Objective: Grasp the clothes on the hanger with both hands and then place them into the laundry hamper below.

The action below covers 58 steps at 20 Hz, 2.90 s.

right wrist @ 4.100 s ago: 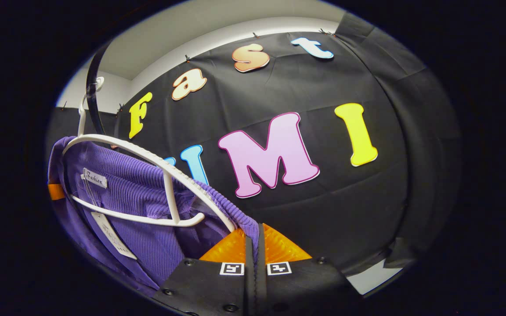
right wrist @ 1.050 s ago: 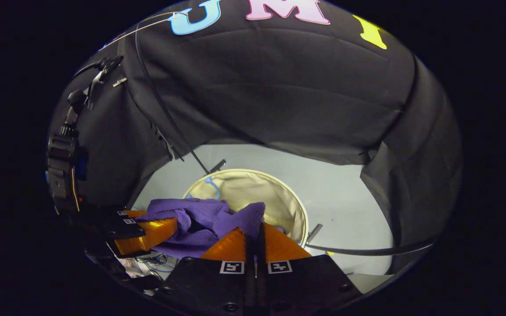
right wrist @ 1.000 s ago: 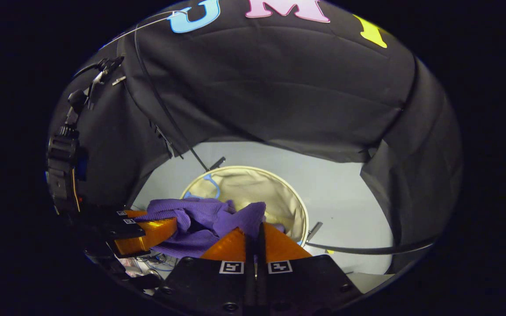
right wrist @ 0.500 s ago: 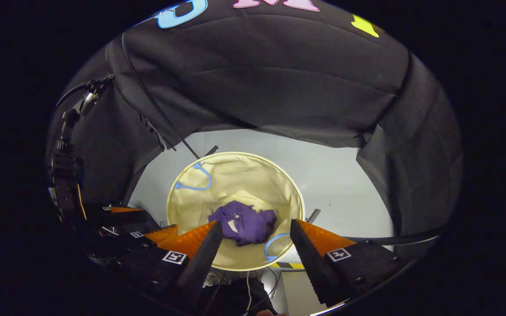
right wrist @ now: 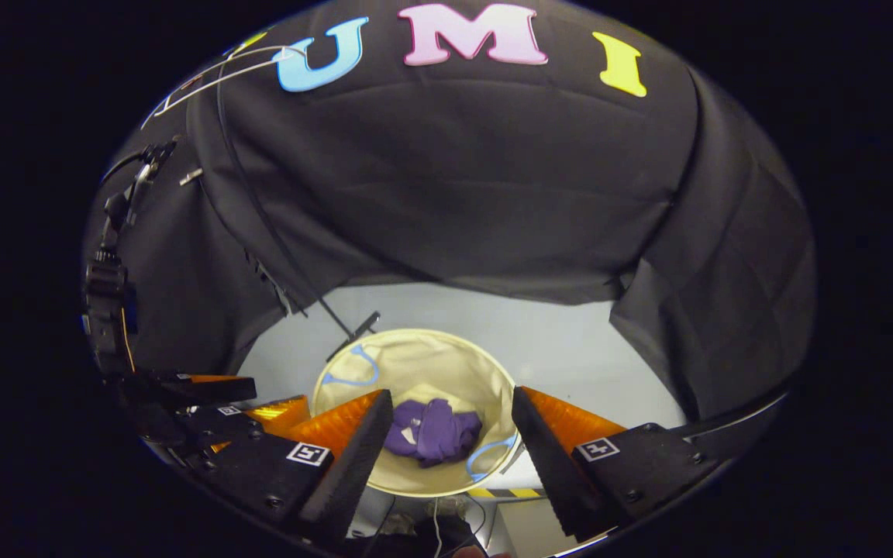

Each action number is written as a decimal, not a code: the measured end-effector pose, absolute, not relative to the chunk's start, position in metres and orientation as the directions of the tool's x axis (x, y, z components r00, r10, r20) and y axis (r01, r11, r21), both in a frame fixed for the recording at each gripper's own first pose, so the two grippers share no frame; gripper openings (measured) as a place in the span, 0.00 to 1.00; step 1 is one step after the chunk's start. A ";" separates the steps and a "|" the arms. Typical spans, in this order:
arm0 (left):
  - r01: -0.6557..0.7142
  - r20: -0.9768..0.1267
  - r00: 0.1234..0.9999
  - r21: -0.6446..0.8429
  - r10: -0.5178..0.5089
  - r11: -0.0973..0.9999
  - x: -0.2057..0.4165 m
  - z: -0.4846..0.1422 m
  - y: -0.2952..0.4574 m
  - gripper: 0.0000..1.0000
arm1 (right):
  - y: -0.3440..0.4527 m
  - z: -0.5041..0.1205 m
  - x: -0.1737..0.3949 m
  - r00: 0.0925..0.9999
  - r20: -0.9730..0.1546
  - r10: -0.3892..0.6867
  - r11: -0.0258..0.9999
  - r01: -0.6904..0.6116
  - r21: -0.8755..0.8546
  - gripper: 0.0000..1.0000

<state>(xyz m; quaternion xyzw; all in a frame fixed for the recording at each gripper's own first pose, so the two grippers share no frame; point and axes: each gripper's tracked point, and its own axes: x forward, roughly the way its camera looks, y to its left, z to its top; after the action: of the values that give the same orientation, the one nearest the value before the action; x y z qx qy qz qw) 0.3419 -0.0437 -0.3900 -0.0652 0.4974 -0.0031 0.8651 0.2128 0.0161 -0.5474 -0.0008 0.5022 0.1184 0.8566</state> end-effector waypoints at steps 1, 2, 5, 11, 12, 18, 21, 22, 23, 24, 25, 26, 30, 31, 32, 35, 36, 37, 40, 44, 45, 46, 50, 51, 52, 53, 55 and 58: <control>-0.053 -0.847 0.528 -0.111 -0.066 0.992 0.343 -0.376 -0.039 0.96 | 0.016 -0.532 0.217 0.496 -0.846 0.195 0.975 -0.194 0.111 0.99; -0.046 -0.833 0.550 -0.105 -0.063 0.993 0.344 -0.360 -0.035 0.96 | 0.016 -0.516 0.222 0.523 -0.831 0.188 0.977 -0.183 0.106 0.99; -0.036 -0.791 0.608 -0.104 -0.061 0.994 0.337 -0.317 -0.028 0.96 | 0.019 -0.472 0.227 0.590 -0.788 0.176 0.982 -0.161 0.100 0.99; 0.005 -0.638 0.767 -0.104 -0.071 0.995 0.329 -0.195 -0.012 0.96 | 0.017 -0.370 0.237 0.725 -0.673 0.148 0.989 -0.125 0.083 0.99; 0.014 -0.611 0.789 -0.098 -0.071 0.995 0.328 -0.177 -0.009 0.96 | 0.014 -0.352 0.234 0.748 -0.648 0.142 0.990 -0.116 0.083 0.99; 0.040 -0.447 0.890 -0.122 -0.091 0.992 0.299 -0.076 0.000 0.96 | 0.010 -0.267 0.223 0.846 -0.521 0.111 0.994 -0.095 0.057 0.99; 0.051 -0.368 0.925 -0.137 -0.098 0.989 0.284 -0.027 0.008 0.96 | 0.009 -0.222 0.213 0.891 -0.442 0.099 0.995 -0.100 0.020 0.98; 0.053 -0.344 0.934 -0.125 -0.094 0.991 0.276 -0.012 0.010 0.96 | 0.009 -0.207 0.210 0.903 -0.420 0.093 0.995 -0.099 0.007 0.99; 0.053 -0.320 0.943 -0.113 -0.087 0.992 0.269 0.001 0.013 0.96 | 0.010 -0.193 0.206 0.913 -0.398 0.092 0.995 -0.102 -0.003 0.98; 0.055 -0.298 0.951 -0.106 -0.084 0.993 0.265 0.017 0.017 0.96 | 0.011 -0.180 0.203 0.922 -0.376 0.091 0.995 -0.102 -0.008 0.98; 0.058 -0.273 0.958 -0.102 -0.084 0.993 0.254 0.035 0.019 0.96 | 0.014 -0.164 0.199 0.931 -0.353 0.090 0.995 -0.100 -0.009 0.98; 0.062 -0.247 0.965 -0.096 -0.084 0.993 0.247 0.046 0.019 0.93 | 0.015 -0.150 0.196 0.940 -0.331 0.088 0.995 -0.096 -0.007 1.00; 0.067 -0.164 0.983 -0.081 -0.079 0.994 0.228 0.082 0.024 0.93 | 0.018 -0.114 0.186 0.961 -0.263 0.081 0.996 -0.086 -0.004 0.98; 0.065 -0.150 0.986 -0.080 -0.077 0.995 0.224 0.089 0.026 0.93 | 0.016 -0.107 0.184 0.967 -0.246 0.073 0.997 -0.076 -0.003 0.97; 0.060 -0.148 0.986 -0.079 -0.071 0.995 0.219 0.090 0.028 0.93 | 0.013 -0.099 0.181 0.970 -0.233 0.063 0.998 -0.066 -0.002 0.97; 0.051 -0.132 0.989 -0.071 -0.060 0.996 0.208 0.102 0.029 0.93 | 0.010 -0.083 0.175 0.978 -0.197 0.063 0.998 -0.065 -0.003 0.93; 0.055 -0.120 0.991 -0.058 -0.061 0.997 0.204 0.104 0.028 0.93 | 0.009 -0.080 0.173 0.980 -0.190 0.065 0.998 -0.068 -0.008 0.93; 0.061 -0.117 0.991 -0.046 -0.066 0.997 0.202 0.105 0.024 0.93 | 0.008 -0.078 0.171 0.980 -0.189 0.067 0.997 -0.071 -0.012 0.96; 0.082 -0.121 0.989 -0.057 -0.088 0.995 0.196 0.104 0.015 0.95 | 0.006 -0.069 0.166 0.984 -0.165 0.067 0.997 -0.072 -0.029 0.93; 0.098 -0.097 0.990 -0.055 -0.103 0.994 0.179 0.114 0.006 0.93 | 0.002 -0.060 0.162 0.989 -0.131 0.065 0.996 -0.073 -0.054 0.94; 0.102 -0.096 0.990 -0.062 -0.108 0.993 0.176 0.113 0.005 0.93 | -0.001 -0.056 0.161 0.991 -0.121 0.060 0.996 -0.067 -0.053 0.97; 0.103 -0.094 0.990 -0.066 -0.109 0.993 0.173 0.114 0.004 0.95 | -0.004 -0.052 0.160 0.992 -0.112 0.056 0.997 -0.062 -0.051 0.97; 0.129 -0.113 0.984 -0.076 -0.137 0.989 0.163 0.110 -0.004 0.95 | -0.008 -0.044 0.157 0.994 -0.095 0.050 0.997 -0.055 -0.056 0.97; 0.131 -0.118 0.983 -0.078 -0.139 0.988 0.162 0.110 -0.005 0.93 | -0.007 -0.044 0.156 0.994 -0.097 0.053 0.997 -0.058 -0.056 0.99; 0.133 -0.120 0.983 -0.081 -0.143 0.988 0.160 0.109 -0.006 0.95 | -0.006 -0.042 0.155 0.994 -0.100 0.052 0.997 -0.057 -0.052 0.97; 0.135 -0.116 0.983 -0.082 -0.144 0.987 0.159 0.111 -0.007 0.95 | -0.005 -0.041 0.154 0.994 -0.100 0.053 0.997 -0.058 -0.047 0.97; 0.140 -0.112 0.983 -0.083 -0.149 0.987 0.156 0.113 -0.009 0.95 | -0.004 -0.040 0.150 0.993 -0.101 0.054 0.997 -0.060 -0.048 0.97; 0.140 -0.116 0.982 -0.089 -0.150 0.986 0.150 0.113 -0.010 0.93 | -0.001 -0.046 0.144 0.990 -0.124 0.061 0.997 -0.066 -0.042 0.97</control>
<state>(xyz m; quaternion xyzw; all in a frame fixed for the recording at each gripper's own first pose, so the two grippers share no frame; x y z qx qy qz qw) 0.1500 -0.0103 0.1128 -0.0404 0.0612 -0.0730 0.9946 0.1442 -0.0013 -0.0457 -0.0230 0.0617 0.0319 0.9973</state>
